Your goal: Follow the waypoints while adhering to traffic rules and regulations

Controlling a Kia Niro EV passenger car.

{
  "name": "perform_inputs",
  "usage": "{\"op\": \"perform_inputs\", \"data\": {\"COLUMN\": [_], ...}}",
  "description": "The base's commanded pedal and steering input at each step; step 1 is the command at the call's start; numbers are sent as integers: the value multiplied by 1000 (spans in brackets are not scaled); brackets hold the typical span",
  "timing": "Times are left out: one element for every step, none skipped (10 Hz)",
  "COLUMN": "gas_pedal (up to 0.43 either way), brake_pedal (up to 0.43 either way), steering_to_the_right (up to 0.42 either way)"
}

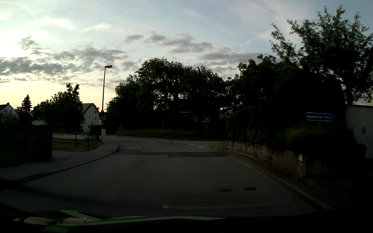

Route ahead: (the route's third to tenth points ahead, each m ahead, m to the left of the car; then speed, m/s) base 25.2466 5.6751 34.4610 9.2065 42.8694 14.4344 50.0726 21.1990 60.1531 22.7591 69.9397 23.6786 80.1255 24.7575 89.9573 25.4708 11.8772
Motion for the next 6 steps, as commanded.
{"op": "perform_inputs", "data": {"gas_pedal": [0,0,0,0,0,0], "brake_pedal": [85,85,85,91,122,116], "steering_to_the_right": [-19,-23,-30,-35,-39,-43]}}
